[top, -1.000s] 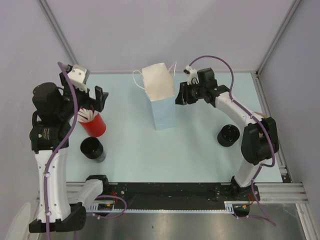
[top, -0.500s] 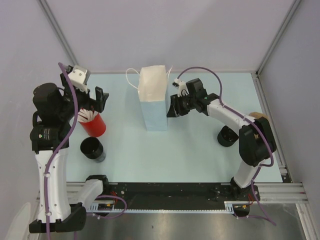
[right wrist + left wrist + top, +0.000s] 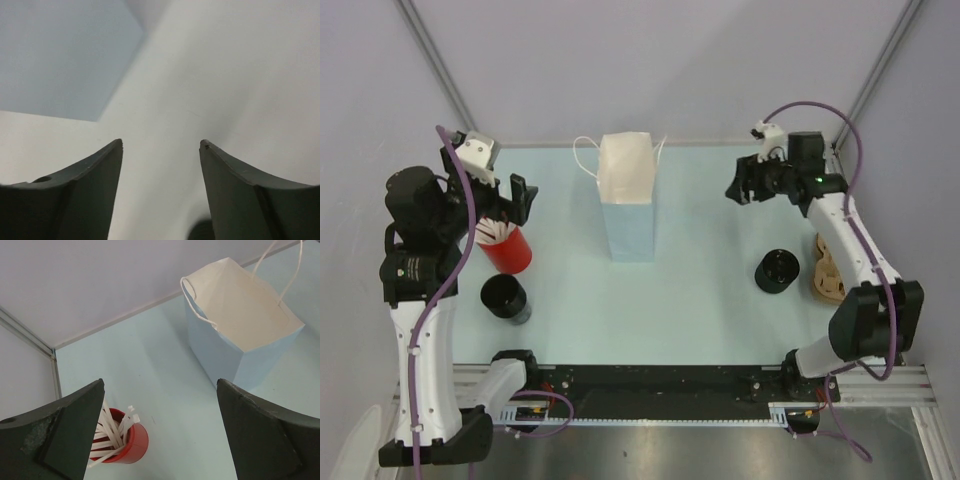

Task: Pack the takeout coffee

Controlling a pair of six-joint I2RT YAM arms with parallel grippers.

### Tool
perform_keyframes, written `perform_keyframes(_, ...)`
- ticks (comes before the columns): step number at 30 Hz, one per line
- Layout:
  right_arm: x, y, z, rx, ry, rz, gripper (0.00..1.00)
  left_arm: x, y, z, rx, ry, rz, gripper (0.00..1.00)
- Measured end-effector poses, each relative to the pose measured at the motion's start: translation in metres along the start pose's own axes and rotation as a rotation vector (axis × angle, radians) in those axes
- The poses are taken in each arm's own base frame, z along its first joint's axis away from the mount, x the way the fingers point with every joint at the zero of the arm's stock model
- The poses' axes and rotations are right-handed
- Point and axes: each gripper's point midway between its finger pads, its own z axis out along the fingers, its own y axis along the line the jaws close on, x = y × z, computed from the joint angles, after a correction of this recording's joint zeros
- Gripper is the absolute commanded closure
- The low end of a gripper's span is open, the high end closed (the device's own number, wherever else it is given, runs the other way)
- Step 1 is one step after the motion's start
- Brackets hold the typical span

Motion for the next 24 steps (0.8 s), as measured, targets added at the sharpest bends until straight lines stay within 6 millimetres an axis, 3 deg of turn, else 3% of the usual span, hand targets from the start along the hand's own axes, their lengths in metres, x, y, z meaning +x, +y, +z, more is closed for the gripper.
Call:
perform_keyframes(2, 0.0, -0.025, -0.03, 0.083, 0.001, -0.071, 0.19, 0.0, 0.0, 0.0, 0.002, 0.0, -0.001, 0.01)
perform_keyframes(7, 0.024, -0.06, -0.097, 0.204, 0.101, -0.259, 0.12, 0.001, -0.002, 0.002, 0.015, 0.002, -0.01, 0.0)
perform_keyframes(10, 0.052, -0.097, -0.142, 0.287, 0.204, -0.328, 0.09, 0.001, -0.003, 0.002, 0.021, 0.001, -0.01, 0.0)
perform_keyframes(13, 0.084, -0.117, -0.174, 0.3, 0.327, -0.375, 0.06, 0.0, -0.004, 0.002, 0.024, 0.0, -0.01, 0.01)
perform_keyframes(19, 0.119, -0.142, -0.208, 0.278, 0.442, -0.436, 0.0, 0.0, -0.004, 0.002, 0.028, -0.001, -0.01, 0.01)
perform_keyframes(24, 0.145, -0.169, -0.206, 0.215, 0.53, -0.462, 0.01, 0.001, -0.004, 0.002, 0.028, 0.0, -0.011, 0.0)
